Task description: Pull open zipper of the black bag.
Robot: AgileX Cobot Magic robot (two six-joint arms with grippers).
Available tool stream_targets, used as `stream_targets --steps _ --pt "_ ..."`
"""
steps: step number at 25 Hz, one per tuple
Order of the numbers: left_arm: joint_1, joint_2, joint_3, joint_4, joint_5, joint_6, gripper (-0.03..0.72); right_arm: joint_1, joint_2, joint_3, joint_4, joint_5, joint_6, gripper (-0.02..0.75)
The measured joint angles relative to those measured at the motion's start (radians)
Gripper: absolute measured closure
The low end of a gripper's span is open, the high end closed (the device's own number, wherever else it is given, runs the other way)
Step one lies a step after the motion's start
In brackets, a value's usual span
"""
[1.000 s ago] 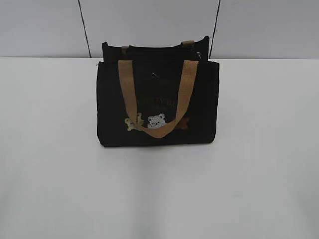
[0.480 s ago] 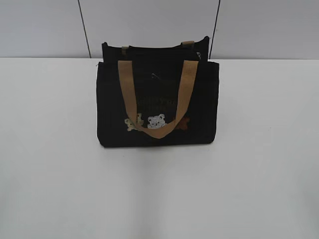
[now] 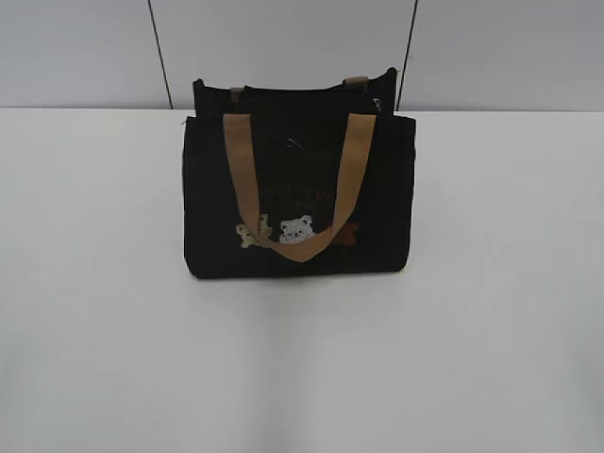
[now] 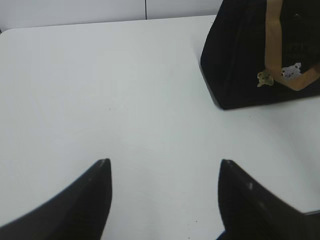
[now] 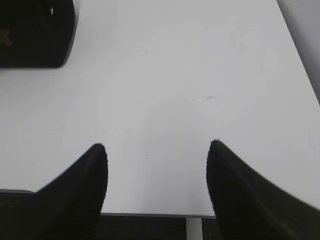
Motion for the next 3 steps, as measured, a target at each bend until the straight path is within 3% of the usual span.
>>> stream_targets --steps 3 --pt "0.0 0.0 0.0 0.0 0.0 0.0 0.188 0.0 0.0 0.0 0.0 0.0 0.0 0.266"
